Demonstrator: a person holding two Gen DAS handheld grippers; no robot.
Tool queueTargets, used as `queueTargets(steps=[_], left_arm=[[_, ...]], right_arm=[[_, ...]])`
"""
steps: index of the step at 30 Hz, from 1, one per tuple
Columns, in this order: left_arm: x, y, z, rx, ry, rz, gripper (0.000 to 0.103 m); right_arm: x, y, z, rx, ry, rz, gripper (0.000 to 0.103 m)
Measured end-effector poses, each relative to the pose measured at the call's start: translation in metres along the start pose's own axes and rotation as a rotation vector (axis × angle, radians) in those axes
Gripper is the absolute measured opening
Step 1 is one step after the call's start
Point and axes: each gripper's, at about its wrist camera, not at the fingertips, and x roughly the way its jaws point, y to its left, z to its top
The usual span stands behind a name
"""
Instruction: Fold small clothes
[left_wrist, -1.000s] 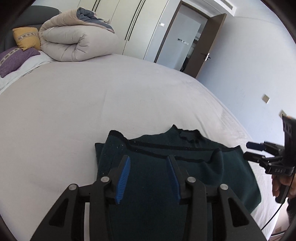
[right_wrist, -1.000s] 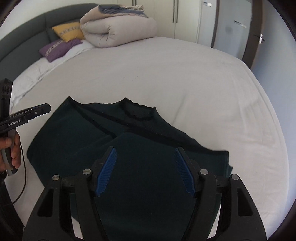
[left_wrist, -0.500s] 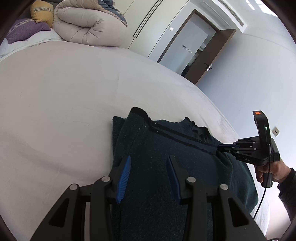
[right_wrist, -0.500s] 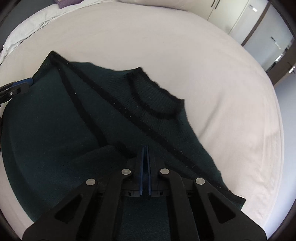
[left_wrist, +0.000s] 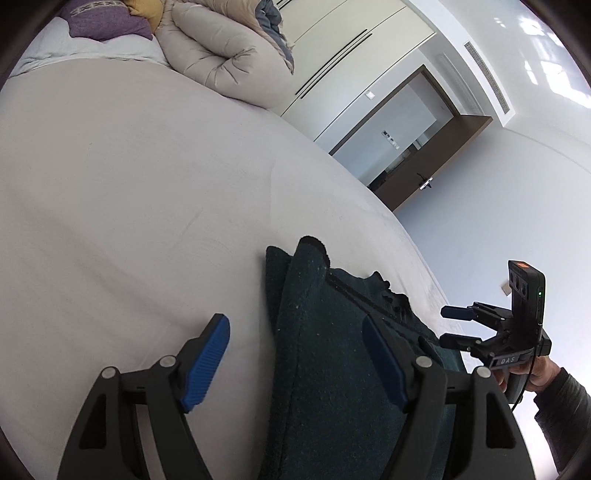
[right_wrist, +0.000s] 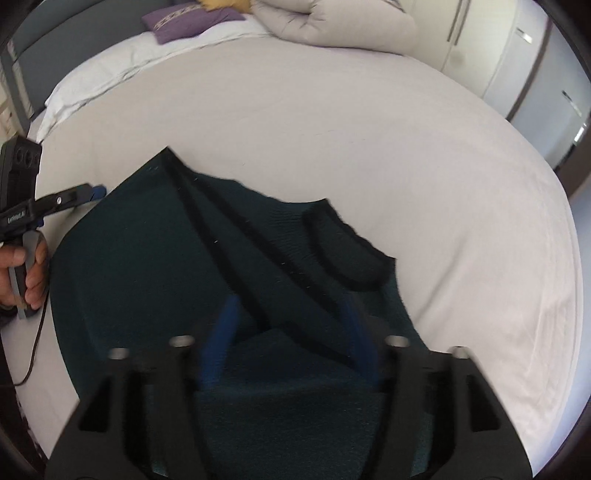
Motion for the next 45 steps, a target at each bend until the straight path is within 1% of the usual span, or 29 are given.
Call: queueTargets(steps=[2, 4, 6, 7, 8, 10, 11, 12, 13, 14, 15, 16, 18, 20, 21, 23, 26, 29, 31, 32, 33, 34, 35, 36, 38, 39, 41, 43, 45], left_arm=[[-0.001, 0.000, -0.001, 0.004, 0.001, -0.001, 0.076], [0.000, 0.001, 0.000, 0.004, 0.007, 0.000, 0.076], [0.001, 0.002, -0.001, 0.000, 0.012, 0.001, 0.076], [0.001, 0.002, 0.000, -0.002, 0.015, 0.000, 0.076], [0.001, 0.002, -0.001, -0.003, 0.015, -0.001, 0.076], [0.001, 0.003, -0.001, -0.004, 0.017, 0.000, 0.076], [0.001, 0.003, -0.001, -0.005, 0.018, 0.000, 0.076], [0.001, 0.003, -0.001, -0.006, 0.018, 0.000, 0.076], [0.001, 0.003, -0.001, -0.008, 0.019, 0.000, 0.076], [0.001, 0.003, -0.001, -0.009, 0.018, 0.000, 0.076], [0.001, 0.003, -0.001, -0.011, 0.017, -0.001, 0.077], [0.001, 0.003, -0.001, -0.016, 0.014, 0.000, 0.077], [-0.001, 0.005, -0.001, -0.029, 0.005, -0.003, 0.077], [-0.001, 0.006, -0.001, -0.038, 0.002, -0.003, 0.077], [0.000, 0.006, -0.001, -0.036, 0.002, -0.002, 0.077], [0.000, 0.004, -0.002, -0.027, 0.002, 0.000, 0.077], [0.001, 0.002, -0.003, -0.018, -0.003, 0.004, 0.077], [0.001, 0.002, -0.002, -0.021, -0.003, 0.014, 0.077], [-0.001, 0.004, -0.002, -0.029, -0.011, 0.011, 0.077], [-0.002, 0.004, -0.003, -0.032, -0.018, 0.011, 0.077], [-0.004, 0.004, -0.003, -0.032, -0.024, 0.011, 0.077], [-0.004, 0.004, -0.003, -0.032, -0.026, 0.011, 0.077], [-0.004, 0.003, -0.003, -0.031, -0.025, 0.012, 0.077], [-0.004, 0.003, -0.003, -0.031, -0.024, 0.013, 0.077], [-0.004, 0.004, -0.003, -0.034, -0.025, 0.012, 0.077], [-0.003, 0.004, -0.003, -0.036, -0.023, 0.012, 0.077], [-0.003, 0.005, -0.002, -0.041, -0.020, 0.013, 0.077], [-0.002, 0.006, -0.003, -0.042, -0.018, 0.013, 0.077], [-0.002, 0.005, -0.002, -0.042, -0.018, 0.014, 0.077]], right_arm=[[0.007, 0.010, 0.004, -0.067, 0.034, -0.009, 0.086], [0.016, 0.017, 0.004, -0.097, 0.097, 0.002, 0.086], [0.028, 0.026, -0.004, -0.117, 0.189, -0.030, 0.079], [0.045, 0.036, -0.004, -0.118, 0.230, -0.043, 0.078], [0.053, 0.033, -0.004, -0.102, 0.259, -0.046, 0.077], [0.058, 0.024, -0.005, -0.036, 0.274, 0.016, 0.057], [0.056, 0.024, -0.004, -0.031, 0.265, 0.044, 0.039], [0.052, 0.027, -0.003, -0.040, 0.252, 0.053, 0.026], [0.050, 0.029, -0.003, -0.049, 0.251, 0.052, 0.022], [0.048, 0.031, -0.003, -0.059, 0.248, 0.045, 0.013], [0.045, 0.031, -0.004, -0.064, 0.243, 0.033, 0.008], [0.042, 0.030, -0.004, -0.063, 0.234, 0.022, 0.008], [0.032, 0.025, -0.003, -0.047, 0.192, 0.001, 0.007], [0.018, 0.012, -0.001, 0.019, 0.126, 0.002, 0.006], [0.011, 0.003, 0.001, 0.052, 0.093, -0.011, 0.006], [0.006, -0.011, 0.008, 0.095, 0.057, -0.048, 0.006], [0.018, -0.013, 0.013, 0.122, 0.052, -0.085, 0.006], [0.047, -0.009, 0.016, 0.164, 0.078, -0.125, 0.006], [0.046, -0.012, 0.015, 0.207, 0.045, -0.127, 0.007], [0.042, -0.013, 0.015, 0.222, 0.034, -0.120, 0.012], [0.035, -0.015, 0.014, 0.232, 0.034, -0.118, 0.023], [0.028, -0.016, 0.014, 0.242, 0.029, -0.133, 0.030], [0.017, -0.018, 0.015, 0.256, 0.007, -0.141, 0.048], [0.003, -0.020, 0.016, 0.265, -0.041, -0.136, 0.060], [-0.025, -0.017, 0.024, 0.249, -0.144, -0.156, 0.067], [-0.038, -0.011, 0.032, 0.231, -0.159, -0.149, 0.067], [-0.040, 0.003, 0.048, 0.165, -0.109, -0.082, 0.067], [-0.037, 0.040, 0.058, 0.072, -0.049, -0.054, 0.067], [-0.027, 0.073, 0.064, -0.013, -0.006, -0.057, 0.067]])
